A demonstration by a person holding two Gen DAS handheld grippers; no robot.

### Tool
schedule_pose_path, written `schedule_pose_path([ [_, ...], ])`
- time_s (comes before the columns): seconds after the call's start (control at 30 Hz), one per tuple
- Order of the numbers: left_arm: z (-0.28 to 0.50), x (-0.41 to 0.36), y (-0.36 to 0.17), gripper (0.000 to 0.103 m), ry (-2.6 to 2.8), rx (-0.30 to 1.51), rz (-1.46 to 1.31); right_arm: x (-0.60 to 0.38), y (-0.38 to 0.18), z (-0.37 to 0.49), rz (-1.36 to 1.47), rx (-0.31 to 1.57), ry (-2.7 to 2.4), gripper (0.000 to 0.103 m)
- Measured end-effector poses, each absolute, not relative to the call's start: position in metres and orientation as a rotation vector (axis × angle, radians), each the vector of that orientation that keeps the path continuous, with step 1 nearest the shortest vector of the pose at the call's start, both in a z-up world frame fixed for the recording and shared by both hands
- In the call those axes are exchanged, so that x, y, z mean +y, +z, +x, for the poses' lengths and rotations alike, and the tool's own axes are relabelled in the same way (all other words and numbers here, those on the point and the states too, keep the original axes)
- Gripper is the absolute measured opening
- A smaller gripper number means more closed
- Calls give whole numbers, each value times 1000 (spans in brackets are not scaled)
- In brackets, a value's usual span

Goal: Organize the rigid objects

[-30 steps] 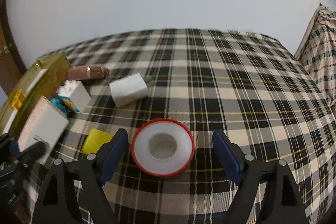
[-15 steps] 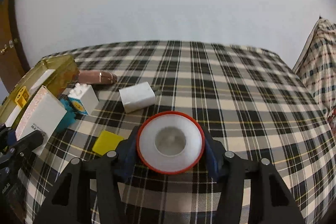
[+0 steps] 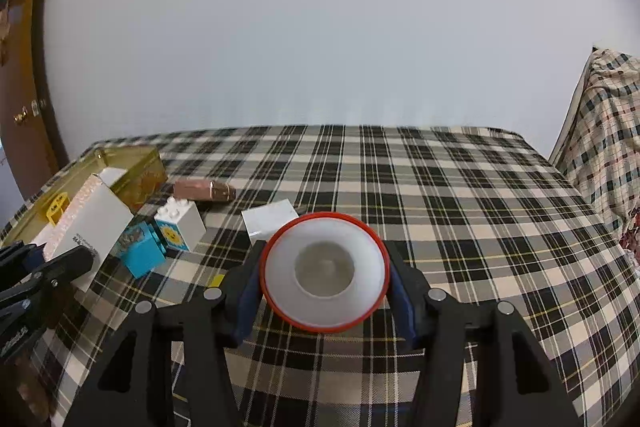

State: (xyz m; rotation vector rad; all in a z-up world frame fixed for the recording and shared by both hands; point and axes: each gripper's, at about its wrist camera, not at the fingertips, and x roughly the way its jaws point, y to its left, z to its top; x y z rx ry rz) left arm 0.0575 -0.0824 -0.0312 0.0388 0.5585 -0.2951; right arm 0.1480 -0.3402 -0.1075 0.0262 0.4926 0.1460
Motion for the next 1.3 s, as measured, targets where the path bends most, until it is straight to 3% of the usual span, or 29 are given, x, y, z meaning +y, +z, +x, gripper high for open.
schedule_pose_path([
  [1.3,47,-85,-17,23,-201,376,37,-326,-91,95,37,210,156,58],
])
